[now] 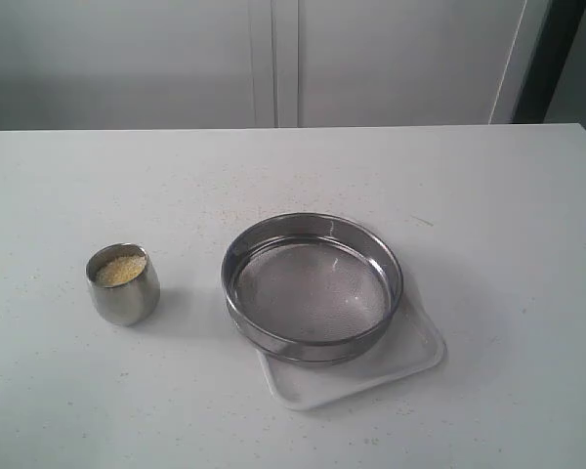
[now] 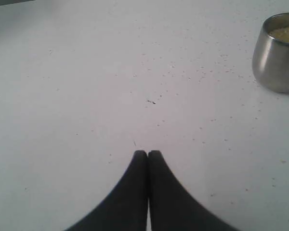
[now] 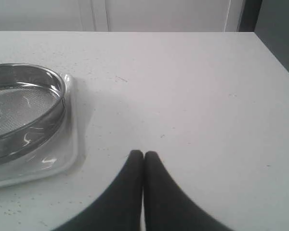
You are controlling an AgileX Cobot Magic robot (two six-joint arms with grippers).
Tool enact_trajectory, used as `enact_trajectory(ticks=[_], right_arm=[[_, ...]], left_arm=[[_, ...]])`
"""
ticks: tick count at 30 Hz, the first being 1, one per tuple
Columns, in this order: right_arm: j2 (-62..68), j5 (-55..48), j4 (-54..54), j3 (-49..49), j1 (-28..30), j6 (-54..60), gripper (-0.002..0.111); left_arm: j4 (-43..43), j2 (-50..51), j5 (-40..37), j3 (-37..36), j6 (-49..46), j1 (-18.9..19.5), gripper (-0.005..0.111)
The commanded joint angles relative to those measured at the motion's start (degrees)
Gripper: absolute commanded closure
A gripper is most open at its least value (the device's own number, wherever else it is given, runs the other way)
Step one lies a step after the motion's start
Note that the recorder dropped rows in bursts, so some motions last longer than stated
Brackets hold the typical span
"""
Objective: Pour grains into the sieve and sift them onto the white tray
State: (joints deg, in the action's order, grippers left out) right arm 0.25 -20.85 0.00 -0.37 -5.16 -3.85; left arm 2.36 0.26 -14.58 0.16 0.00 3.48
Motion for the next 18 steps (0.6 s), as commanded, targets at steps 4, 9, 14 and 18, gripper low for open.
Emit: enact_trajectory(ticks=[4,9,14,18], right_arm=[[-0.25,0.78,-0.47,0.37,-0.11,0.19,0.108],[-0.25,0.78,-0.47,0.37,-0.11,0.19,0.108],[-0.25,0.78,-0.47,0.37,-0.11,0.19,0.108],[-0.25,0.78,-0.47,0.37,-0.11,0.19,0.108]], left_arm=[[-0.16,-0.26,6.27,-0.16,0.00,-0.30,0.107],[-0.16,-0.26,11.78,-0.16,0.00,-0.30,0.107],[-0.37,-0.26,15.81,-0.16,0.33,-0.30,0.107],[-0.37,-0.26,21.28,-0.16,0.33,-0.30,0.107]])
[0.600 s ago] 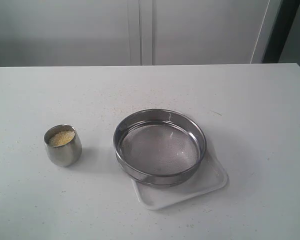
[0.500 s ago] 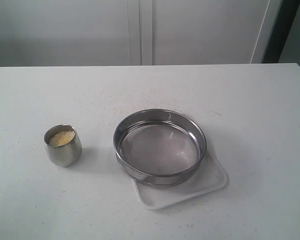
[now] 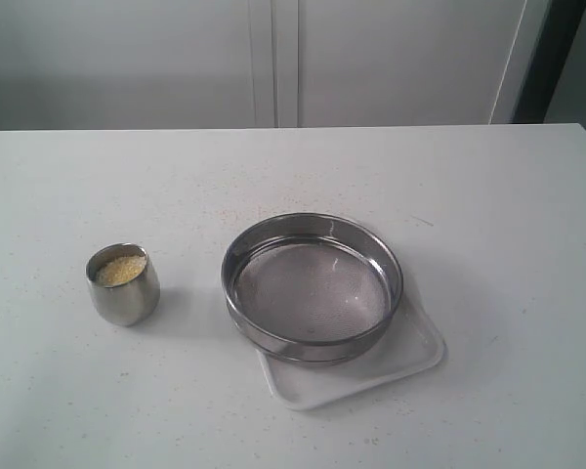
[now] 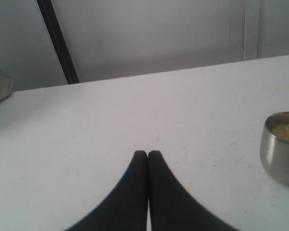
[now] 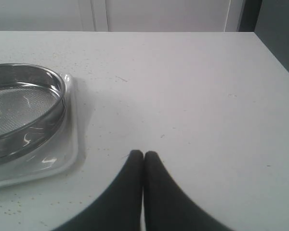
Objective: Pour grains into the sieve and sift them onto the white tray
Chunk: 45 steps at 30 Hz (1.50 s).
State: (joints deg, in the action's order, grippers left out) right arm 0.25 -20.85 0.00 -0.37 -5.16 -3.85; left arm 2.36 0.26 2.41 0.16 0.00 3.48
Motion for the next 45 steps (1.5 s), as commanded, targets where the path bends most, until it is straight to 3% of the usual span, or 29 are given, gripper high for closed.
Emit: enact_trajectory(ticks=[1,11,14,24,37,45], right_arm=[[-0.25,0.78,-0.47,0.37,-0.11,0.19,0.108],[-0.25,0.78,-0.47,0.37,-0.11,0.19,0.108],[-0.25,0.78,-0.47,0.37,-0.11,0.19,0.108],[-0.25,0.78,-0.47,0.37,-0.11,0.19,0.108],[-0.25,0.78,-0.47,0.37,-0.11,0.19,0.108],[-0.25,0.78,-0.47,0.37,-0.11,0.19,0.108]], left_arm=[[-0.37,-0.26,5.41,-0.16,0.33,-0.30,0.107],[-0.70,-0.26,13.12,-0.16,0.33,-0.30,0.107],[-6.12,-0.26,17.66,-0.16,0.33,-0.30,0.107],[-11.24,0.33,17.29,4.18,0.44,-0.30,0.107],[-11.24,18.78,17.40,15.78,1.57,-0.30,0.107],[-3.22,30.10,17.73,16.82,8.11,-0.30,0.107]])
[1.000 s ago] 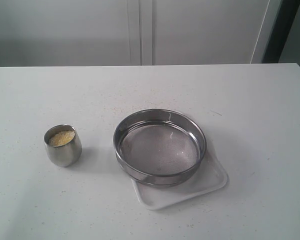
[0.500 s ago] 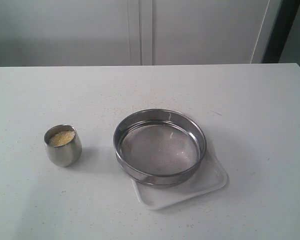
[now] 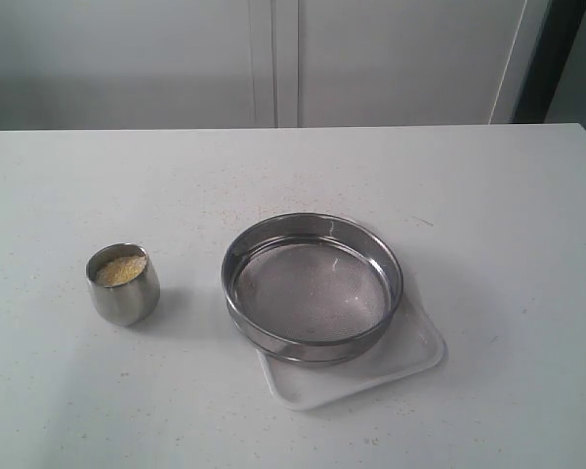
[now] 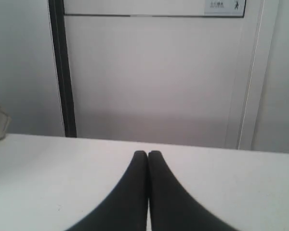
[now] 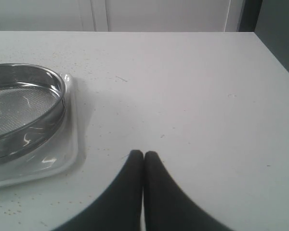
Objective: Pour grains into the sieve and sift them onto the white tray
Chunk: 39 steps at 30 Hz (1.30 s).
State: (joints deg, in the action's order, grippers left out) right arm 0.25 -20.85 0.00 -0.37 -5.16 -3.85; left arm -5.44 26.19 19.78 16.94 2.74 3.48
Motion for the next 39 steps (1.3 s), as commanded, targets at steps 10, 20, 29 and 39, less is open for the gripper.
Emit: enact_trajectory(ticks=[10,20,29,39], right_arm=[[-0.25,0.78,-0.47,0.37,-0.11,0.19,0.108],[-0.25,0.78,-0.47,0.37,-0.11,0.19,0.108],[-0.25,0.78,-0.47,0.37,-0.11,0.19,0.108],[-0.25,0.78,-0.47,0.37,-0.11,-2.03,0.108]], left_arm=[[17.30,14.52,13.30,-6.34,17.44,-0.30,0.107],[23.70,21.88,22.40,-11.37,17.67,-0.30,0.107],[29.10,31.51,33.17,-13.28,18.46,-0.30,0.107],[34.67,41.37,37.68,-13.28,16.89,-0.30,0.107]])
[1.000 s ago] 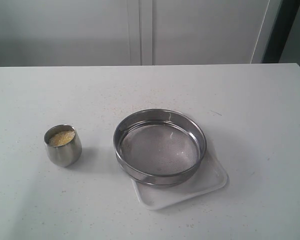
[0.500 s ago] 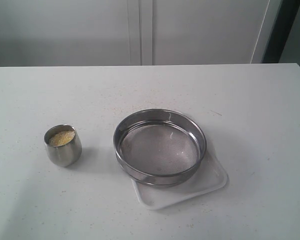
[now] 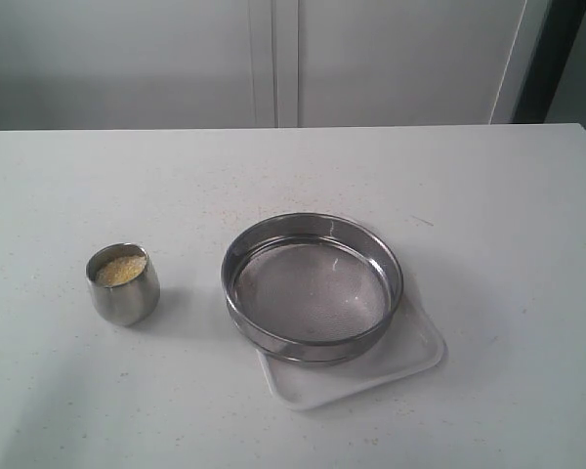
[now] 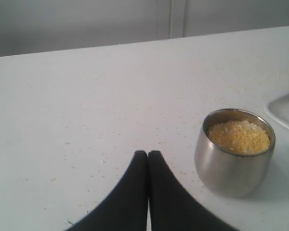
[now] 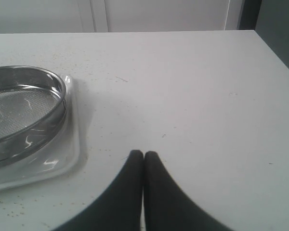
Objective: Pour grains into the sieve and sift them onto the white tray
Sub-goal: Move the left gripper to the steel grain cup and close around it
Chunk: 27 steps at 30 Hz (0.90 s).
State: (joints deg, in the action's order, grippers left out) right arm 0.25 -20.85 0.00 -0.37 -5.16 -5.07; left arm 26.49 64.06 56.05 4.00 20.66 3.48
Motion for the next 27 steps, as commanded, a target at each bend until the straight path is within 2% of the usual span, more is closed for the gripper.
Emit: enact_trajectory(ticks=[1,8,13,27], right_arm=[[-0.25,0.78,-0.47,0.37,-0.11,-0.81,0.108],[-0.25,0.78,-0.47,0.37,-0.11,-0.81,0.108],[-0.25,0.78,-0.47,0.37,-0.11,-0.81,0.108],[-0.25,0.78,-0.34,0.37,-0.11,-0.82,0.108]], left_arm=[[2.74,4.18,1.41,-0.34,-1.47,-0.30,0.107],[4.04,12.30,8.78,-0.34,-2.70,-0.30,0.107],[4.12,15.82,8.92,-0.11,-2.70,-0.30,0.107],[4.47,15.82,9.45,0.02,-2.70,-0.30,0.107]])
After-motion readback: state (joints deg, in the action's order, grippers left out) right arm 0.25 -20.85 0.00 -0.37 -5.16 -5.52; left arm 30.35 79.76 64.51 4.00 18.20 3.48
